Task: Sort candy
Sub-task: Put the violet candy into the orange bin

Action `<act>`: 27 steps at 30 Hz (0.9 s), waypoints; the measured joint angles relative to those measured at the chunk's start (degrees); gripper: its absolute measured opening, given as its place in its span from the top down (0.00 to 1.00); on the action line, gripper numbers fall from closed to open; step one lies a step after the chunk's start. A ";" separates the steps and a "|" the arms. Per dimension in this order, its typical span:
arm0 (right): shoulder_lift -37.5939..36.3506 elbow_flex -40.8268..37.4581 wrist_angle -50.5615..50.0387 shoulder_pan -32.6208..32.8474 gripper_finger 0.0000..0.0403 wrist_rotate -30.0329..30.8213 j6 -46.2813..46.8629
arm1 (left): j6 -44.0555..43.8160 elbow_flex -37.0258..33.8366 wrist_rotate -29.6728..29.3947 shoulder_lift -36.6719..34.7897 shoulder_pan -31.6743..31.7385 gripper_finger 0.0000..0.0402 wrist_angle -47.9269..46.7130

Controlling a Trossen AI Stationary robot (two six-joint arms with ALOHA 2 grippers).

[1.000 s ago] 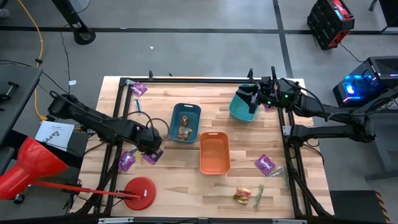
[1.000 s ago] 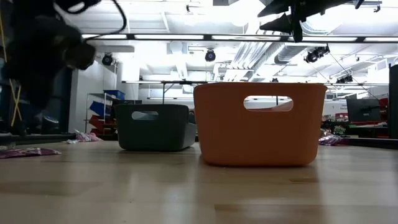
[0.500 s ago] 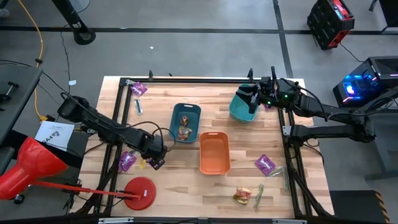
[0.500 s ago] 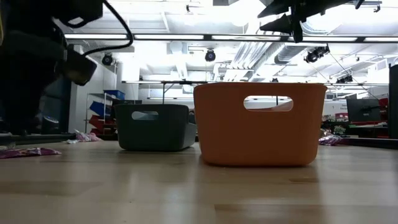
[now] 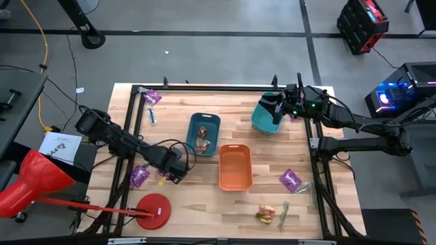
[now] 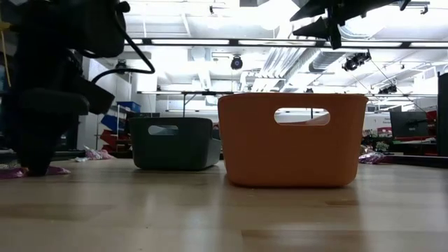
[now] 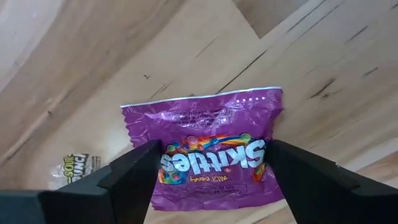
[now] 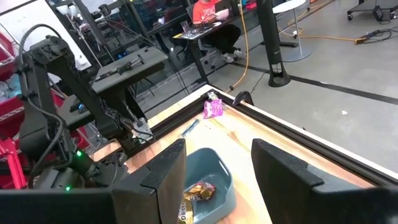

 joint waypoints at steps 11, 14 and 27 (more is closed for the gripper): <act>0.01 -0.02 -1.01 0.00 0.56 0.01 -0.57 | -7.60 0.56 -5.36 -3.09 -0.76 0.62 -3.43; 0.01 -0.02 -1.53 0.01 0.56 0.02 -0.63 | -7.48 0.34 -5.34 -4.22 -0.75 0.89 -3.55; 0.01 -0.02 -1.48 0.00 0.56 0.02 -0.24 | 0.40 4.71 -17.28 -23.09 2.76 0.98 -0.59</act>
